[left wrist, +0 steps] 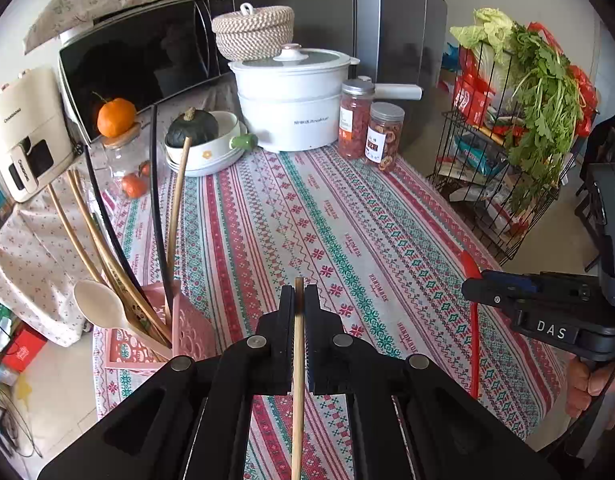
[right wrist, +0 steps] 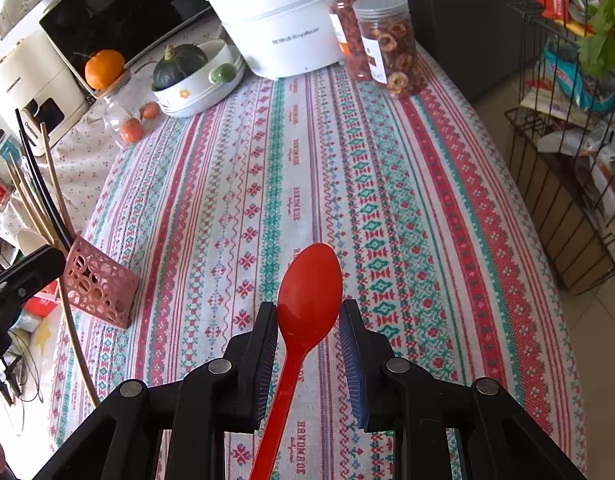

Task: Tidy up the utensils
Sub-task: 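Lift the red spoon and wooden chopstick and carry them over the basket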

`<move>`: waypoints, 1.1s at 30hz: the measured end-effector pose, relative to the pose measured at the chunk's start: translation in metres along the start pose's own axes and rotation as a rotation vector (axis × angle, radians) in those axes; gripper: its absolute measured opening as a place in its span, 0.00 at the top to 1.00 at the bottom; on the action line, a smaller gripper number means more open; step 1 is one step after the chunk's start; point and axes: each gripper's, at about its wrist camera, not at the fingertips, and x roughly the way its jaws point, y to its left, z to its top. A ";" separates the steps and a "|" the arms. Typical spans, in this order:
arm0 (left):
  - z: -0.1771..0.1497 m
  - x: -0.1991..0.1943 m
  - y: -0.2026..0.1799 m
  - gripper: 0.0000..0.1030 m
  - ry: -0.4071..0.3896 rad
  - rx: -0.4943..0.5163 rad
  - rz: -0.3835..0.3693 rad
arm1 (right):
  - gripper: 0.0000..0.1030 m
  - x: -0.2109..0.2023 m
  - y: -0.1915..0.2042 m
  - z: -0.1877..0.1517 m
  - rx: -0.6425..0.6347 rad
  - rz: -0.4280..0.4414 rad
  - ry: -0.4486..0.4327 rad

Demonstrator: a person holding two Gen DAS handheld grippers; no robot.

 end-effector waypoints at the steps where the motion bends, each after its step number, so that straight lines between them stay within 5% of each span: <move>1: -0.002 -0.009 0.002 0.96 -0.025 -0.006 -0.004 | 0.72 -0.003 0.002 0.000 -0.004 -0.001 -0.016; 11: -0.039 -0.086 0.052 0.96 -0.302 -0.095 -0.021 | 0.72 -0.029 0.038 0.002 -0.101 -0.012 -0.177; 24: -0.041 -0.170 0.105 0.96 -0.588 -0.230 -0.091 | 0.72 -0.037 0.091 0.013 -0.159 0.042 -0.313; 29: -0.043 -0.201 0.121 0.96 -0.741 -0.255 -0.015 | 0.72 -0.029 0.105 0.012 -0.177 0.058 -0.302; 33: -0.041 -0.201 0.132 0.96 -0.772 -0.277 0.035 | 0.72 -0.025 0.111 0.011 -0.191 0.059 -0.296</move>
